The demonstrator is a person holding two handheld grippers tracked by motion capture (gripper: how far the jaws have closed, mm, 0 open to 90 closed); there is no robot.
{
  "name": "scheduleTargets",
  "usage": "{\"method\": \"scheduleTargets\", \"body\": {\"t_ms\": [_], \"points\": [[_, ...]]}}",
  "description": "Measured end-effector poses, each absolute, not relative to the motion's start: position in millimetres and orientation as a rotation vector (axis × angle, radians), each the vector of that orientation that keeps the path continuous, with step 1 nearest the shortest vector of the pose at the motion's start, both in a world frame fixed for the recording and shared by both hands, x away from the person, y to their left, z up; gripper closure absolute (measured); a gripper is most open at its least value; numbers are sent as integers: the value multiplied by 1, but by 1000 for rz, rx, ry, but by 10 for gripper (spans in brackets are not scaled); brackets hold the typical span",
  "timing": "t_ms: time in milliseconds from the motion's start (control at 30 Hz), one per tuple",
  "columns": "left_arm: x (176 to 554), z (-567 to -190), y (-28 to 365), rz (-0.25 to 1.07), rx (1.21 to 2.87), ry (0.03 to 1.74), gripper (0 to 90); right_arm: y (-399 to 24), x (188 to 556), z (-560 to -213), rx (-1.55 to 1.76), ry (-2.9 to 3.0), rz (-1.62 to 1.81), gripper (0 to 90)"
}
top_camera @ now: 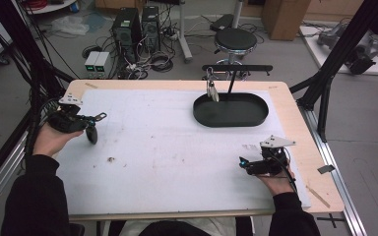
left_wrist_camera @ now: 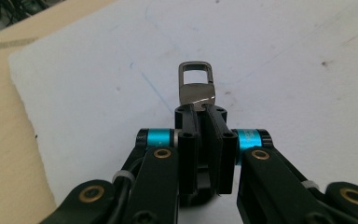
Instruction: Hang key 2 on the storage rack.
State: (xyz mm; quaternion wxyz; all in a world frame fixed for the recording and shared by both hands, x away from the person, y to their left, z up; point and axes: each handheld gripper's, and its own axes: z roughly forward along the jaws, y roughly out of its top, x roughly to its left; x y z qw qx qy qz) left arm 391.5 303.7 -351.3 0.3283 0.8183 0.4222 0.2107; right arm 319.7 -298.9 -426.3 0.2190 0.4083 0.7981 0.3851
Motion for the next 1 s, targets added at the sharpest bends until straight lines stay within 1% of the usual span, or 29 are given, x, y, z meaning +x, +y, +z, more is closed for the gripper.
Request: {"method": "scheduleTargets", "body": {"t_ms": [367, 600, 833, 1000], "points": [[394, -335, 272, 586, 2200, 974, 835, -298, 319, -427, 1129, 2217, 1070, 7], [397, -331, 246, 570, 2212, 898, 835, -298, 319, -426, 1129, 2216, 1072, 7], [399, -323, 235, 606, 2187, 850, 836, -297, 319, -427, 1124, 2224, 1074, 7], [400, -317, 227, 604, 2172, 829, 835, -296, 320, -427, 1118, 2230, 1067, 7]]}}
